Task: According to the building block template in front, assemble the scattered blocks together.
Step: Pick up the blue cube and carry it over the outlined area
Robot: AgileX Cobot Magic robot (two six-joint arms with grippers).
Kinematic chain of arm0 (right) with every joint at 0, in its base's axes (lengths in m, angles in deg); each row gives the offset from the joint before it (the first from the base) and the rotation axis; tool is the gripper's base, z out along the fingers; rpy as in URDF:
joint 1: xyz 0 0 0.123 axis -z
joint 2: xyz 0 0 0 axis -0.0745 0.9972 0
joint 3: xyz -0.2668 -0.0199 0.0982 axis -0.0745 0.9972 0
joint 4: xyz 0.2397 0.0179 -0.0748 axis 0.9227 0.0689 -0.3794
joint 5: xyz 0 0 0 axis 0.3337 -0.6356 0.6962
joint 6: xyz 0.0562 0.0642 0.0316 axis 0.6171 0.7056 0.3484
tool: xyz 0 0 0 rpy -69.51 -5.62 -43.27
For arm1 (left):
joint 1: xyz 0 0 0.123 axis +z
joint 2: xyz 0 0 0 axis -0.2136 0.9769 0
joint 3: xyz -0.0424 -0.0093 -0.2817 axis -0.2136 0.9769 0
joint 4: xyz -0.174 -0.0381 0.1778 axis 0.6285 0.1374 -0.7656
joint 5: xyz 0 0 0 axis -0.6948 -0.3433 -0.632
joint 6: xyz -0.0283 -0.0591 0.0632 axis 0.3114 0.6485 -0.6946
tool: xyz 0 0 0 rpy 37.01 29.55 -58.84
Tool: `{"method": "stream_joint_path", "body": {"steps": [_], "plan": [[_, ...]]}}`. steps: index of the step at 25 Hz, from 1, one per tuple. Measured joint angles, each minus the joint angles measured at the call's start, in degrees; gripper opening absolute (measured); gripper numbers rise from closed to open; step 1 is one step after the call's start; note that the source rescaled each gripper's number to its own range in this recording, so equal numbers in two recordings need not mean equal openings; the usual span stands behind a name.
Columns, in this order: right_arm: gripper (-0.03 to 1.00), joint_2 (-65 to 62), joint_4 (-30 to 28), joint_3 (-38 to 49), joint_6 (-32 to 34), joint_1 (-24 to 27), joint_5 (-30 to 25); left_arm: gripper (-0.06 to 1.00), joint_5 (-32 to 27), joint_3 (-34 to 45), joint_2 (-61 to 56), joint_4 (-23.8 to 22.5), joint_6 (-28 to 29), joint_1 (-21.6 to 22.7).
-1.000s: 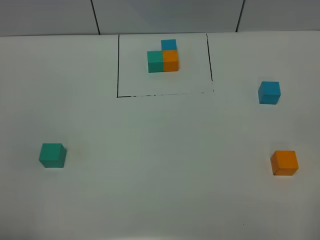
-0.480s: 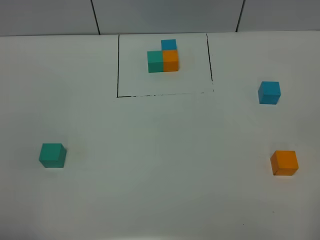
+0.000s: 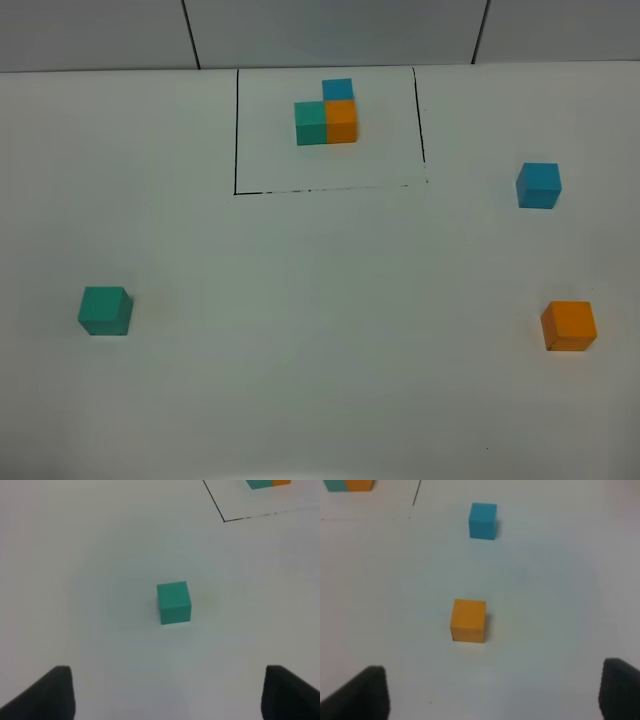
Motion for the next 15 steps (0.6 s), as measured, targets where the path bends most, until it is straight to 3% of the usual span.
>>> {"method": "stream_joint_path", "body": {"steps": [12,15], "plan": [[0.72,0.3,0.0,0.0,0.0,0.0,0.09,0.87,0.0,0.0,0.0,0.0,0.0,0.0],[0.72,3.85,-0.12,-0.97,0.0,0.0,2.21,0.87,0.0,0.0,0.0,0.0,0.0,0.0]]}}
